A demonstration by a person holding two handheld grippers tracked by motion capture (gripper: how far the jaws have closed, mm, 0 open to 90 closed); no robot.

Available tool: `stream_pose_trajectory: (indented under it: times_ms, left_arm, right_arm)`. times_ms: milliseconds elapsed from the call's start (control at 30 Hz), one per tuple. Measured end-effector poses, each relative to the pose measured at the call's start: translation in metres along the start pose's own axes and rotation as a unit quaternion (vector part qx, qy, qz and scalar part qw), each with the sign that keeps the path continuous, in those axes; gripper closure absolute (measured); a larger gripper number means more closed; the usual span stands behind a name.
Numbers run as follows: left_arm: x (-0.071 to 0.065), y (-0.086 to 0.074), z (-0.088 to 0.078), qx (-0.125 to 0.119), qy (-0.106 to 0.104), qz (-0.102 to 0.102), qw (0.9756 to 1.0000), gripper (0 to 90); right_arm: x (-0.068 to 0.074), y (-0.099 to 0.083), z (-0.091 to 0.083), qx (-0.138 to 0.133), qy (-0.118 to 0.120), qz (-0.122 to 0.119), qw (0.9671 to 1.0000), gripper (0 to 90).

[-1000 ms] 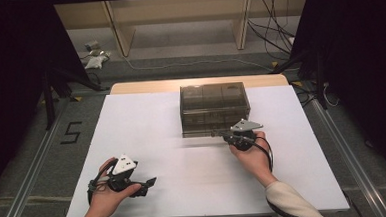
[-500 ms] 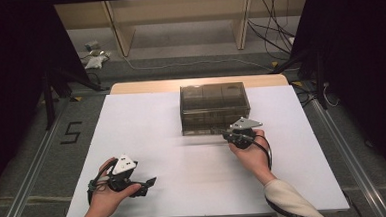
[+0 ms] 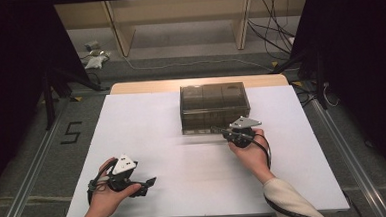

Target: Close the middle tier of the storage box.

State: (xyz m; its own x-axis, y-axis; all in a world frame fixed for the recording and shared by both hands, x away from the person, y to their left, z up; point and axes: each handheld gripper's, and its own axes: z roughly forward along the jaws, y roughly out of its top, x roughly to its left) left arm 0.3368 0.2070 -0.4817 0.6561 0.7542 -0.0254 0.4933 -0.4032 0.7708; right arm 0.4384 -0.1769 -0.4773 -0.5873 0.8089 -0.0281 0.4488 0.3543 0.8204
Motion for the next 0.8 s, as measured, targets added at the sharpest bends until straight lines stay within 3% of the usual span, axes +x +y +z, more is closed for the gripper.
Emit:
stream_pose_trajectory:
  times_ms: [800]
  left_arm:
    - [0.0002,-0.0002,0.0005,-0.001,0.001,-0.002,1.0000,11.7]
  right_arm:
    - [-0.0038,0.0035,0.0052,0.001,-0.004,0.009,1.0000,90.0]
